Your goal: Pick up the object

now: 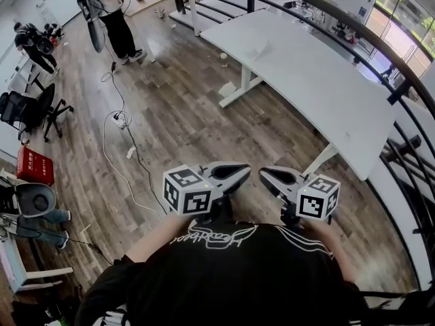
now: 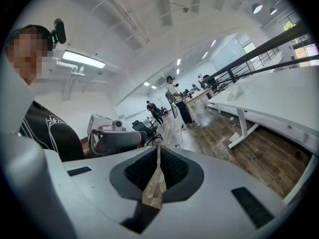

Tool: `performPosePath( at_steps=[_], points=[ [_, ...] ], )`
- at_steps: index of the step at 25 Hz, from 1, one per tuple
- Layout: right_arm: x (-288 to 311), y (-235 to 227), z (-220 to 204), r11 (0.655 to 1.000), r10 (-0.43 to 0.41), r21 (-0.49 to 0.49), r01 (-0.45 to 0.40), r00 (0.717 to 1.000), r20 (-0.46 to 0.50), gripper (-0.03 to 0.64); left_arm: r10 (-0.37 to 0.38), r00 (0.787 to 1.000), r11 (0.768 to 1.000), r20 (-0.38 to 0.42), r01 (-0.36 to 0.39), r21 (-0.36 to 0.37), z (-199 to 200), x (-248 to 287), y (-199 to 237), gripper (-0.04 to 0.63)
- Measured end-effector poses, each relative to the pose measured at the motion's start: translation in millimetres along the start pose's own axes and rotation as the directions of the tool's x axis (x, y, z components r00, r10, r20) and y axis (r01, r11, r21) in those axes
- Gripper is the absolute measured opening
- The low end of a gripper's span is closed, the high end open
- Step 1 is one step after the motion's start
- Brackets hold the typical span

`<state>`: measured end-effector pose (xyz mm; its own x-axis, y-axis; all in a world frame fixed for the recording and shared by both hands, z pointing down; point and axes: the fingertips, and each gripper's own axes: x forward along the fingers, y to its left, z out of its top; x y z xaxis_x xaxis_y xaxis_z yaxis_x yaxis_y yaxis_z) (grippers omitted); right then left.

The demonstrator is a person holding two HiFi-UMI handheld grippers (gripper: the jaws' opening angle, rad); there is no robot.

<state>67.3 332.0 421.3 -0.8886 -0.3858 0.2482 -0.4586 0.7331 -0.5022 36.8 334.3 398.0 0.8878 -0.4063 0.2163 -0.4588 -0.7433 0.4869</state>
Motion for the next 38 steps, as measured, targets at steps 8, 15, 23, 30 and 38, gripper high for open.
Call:
performPosePath(
  at_steps=[8,15,23,30,38],
  points=[
    [92,-86,67,0.995,-0.050,0.086,0.049,0.999,0.010,0.025,-0.022,0.998,1.000,-0.052,0.021,-0.023,68,19,131,0.008],
    [177,-145,146,0.995,-0.062,0.075,0.060,0.998,0.020,0.025,-0.044,0.996,0.999,-0.078,0.045,0.008,140,28,234,0.008],
    [234,-189,192,0.993,-0.092,0.076,0.090,0.995,0.024,0.025,-0.059,0.997,0.998,-0.058,0.059,0.004,193,29,314,0.008],
    [242,-213,205,0.988,-0.133,0.082,0.130,0.991,0.035,0.025,-0.078,0.995,0.997,-0.064,0.079,0.001,206,42,338,0.008],
    [242,-245,224,0.987,-0.144,0.084,0.138,0.988,0.064,0.025,-0.080,0.994,0.996,-0.076,0.082,0.019,219,67,352,0.006]
  ],
)
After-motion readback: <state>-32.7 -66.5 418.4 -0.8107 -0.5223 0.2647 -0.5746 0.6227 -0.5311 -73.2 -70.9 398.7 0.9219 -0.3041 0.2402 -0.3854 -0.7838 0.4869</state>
